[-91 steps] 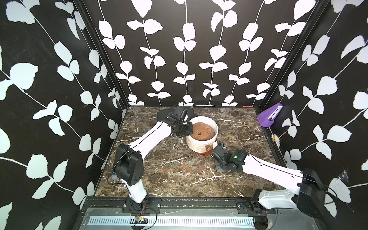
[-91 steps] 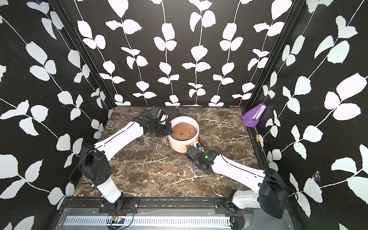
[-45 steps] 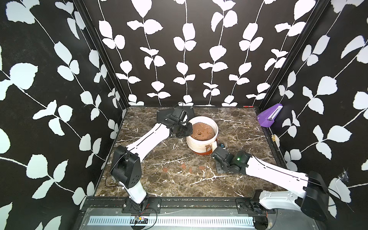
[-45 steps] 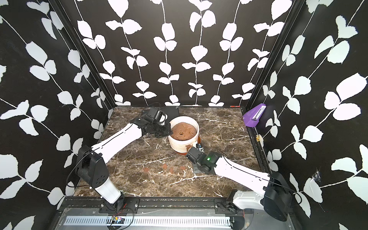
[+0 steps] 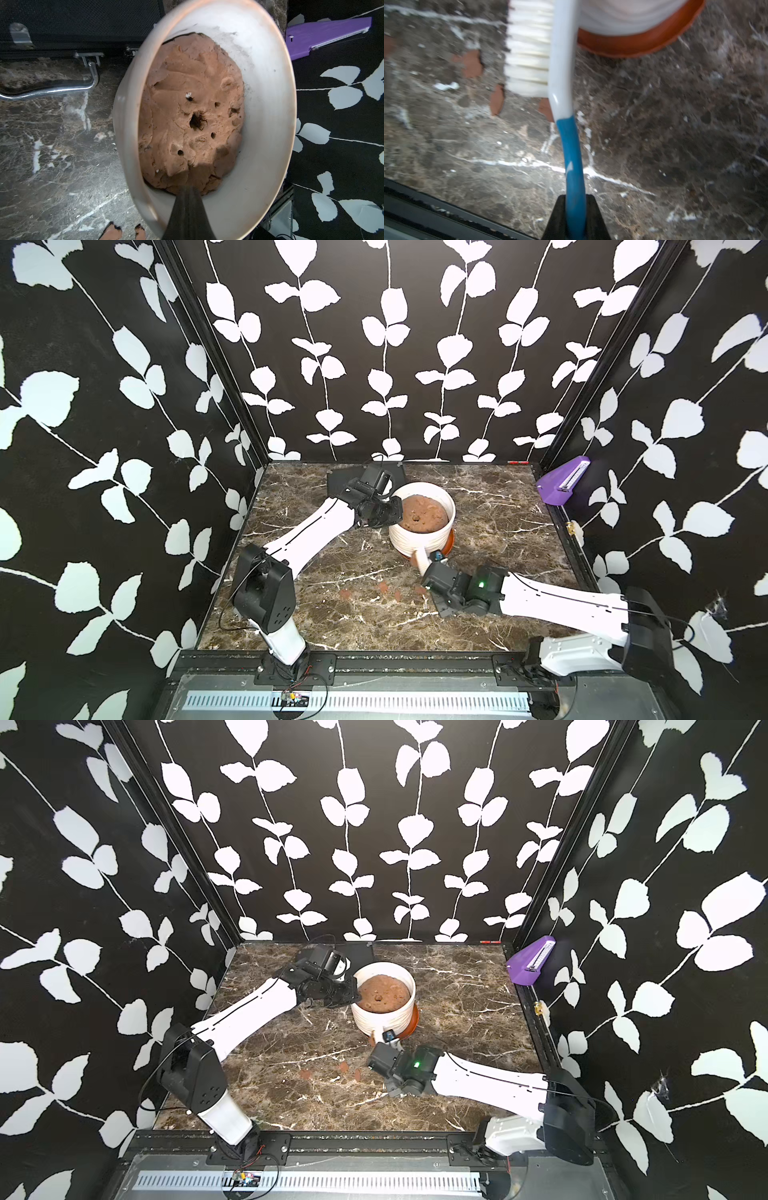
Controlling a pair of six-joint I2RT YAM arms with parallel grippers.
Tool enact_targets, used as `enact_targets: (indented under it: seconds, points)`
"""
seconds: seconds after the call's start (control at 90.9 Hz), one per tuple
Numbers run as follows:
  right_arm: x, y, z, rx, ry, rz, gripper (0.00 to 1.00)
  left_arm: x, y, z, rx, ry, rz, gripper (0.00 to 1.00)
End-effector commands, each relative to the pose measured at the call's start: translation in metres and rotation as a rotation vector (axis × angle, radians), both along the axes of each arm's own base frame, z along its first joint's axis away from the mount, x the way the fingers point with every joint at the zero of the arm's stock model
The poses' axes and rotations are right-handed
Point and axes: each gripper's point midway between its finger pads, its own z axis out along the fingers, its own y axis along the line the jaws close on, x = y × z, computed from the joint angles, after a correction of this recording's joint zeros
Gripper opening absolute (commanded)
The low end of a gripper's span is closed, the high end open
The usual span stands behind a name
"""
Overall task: Scrub the dried mud off the ceramic pot
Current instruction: Brush off the soil from the pot, then rotate the pot at the center of the board.
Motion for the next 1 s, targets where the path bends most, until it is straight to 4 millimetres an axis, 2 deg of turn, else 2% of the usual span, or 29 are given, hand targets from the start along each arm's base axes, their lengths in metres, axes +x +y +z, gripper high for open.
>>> enact_targets:
  seconds: [0.0,0.165,0.209,0.264,0.319,0.374,0.484,0.55,0.627,0.693,0.759,0.858,0.99]
  points:
    - [0.012,0.026,0.021,0.041,-0.115,0.028,0.00,-0.016,0.015,-0.013,0.062,0.046,0.005,0.00]
    - [-0.024,0.036,-0.012,-0.099,-0.029,0.156,0.00,-0.016,0.017,-0.008,0.066,0.027,-0.001,0.00]
    - [-0.029,0.030,-0.024,-0.189,-0.017,0.161,0.00,-0.016,0.017,-0.007,0.070,0.020,-0.003,0.00]
    - [-0.028,0.010,-0.038,-0.340,-0.008,0.115,0.00,-0.015,0.017,-0.007,0.074,0.017,-0.005,0.00]
    - [-0.025,-0.005,-0.043,-0.434,-0.019,0.076,0.00,-0.014,0.016,-0.007,0.074,0.020,-0.008,0.00]
    - [-0.025,-0.007,-0.039,-0.413,-0.042,0.055,0.00,-0.015,0.016,-0.008,0.073,0.026,-0.012,0.00]
    - [-0.026,0.004,-0.019,-0.190,-0.062,0.042,0.00,-0.014,0.017,-0.009,0.080,0.022,-0.009,0.00]
    - [-0.026,0.000,-0.006,-0.143,-0.077,0.042,0.00,-0.014,0.017,-0.010,0.086,0.025,-0.009,0.00]
    - [-0.028,-0.001,-0.001,-0.087,-0.073,0.041,0.00,-0.014,0.018,-0.008,0.093,0.020,-0.013,0.00]
    - [-0.027,-0.009,-0.003,-0.076,-0.060,0.017,0.00,-0.011,0.020,-0.005,0.109,0.001,-0.014,0.21]
    - [-0.024,-0.022,-0.004,-0.093,-0.061,-0.021,0.00,-0.004,0.024,0.000,0.140,-0.039,-0.011,0.31]
    - [-0.018,-0.043,-0.001,-0.106,-0.073,-0.088,0.00,0.010,0.029,0.006,0.221,-0.095,-0.026,0.40]
    - [-0.011,-0.073,0.005,-0.083,-0.083,-0.190,0.00,0.035,0.032,0.007,0.346,-0.133,-0.063,0.42]
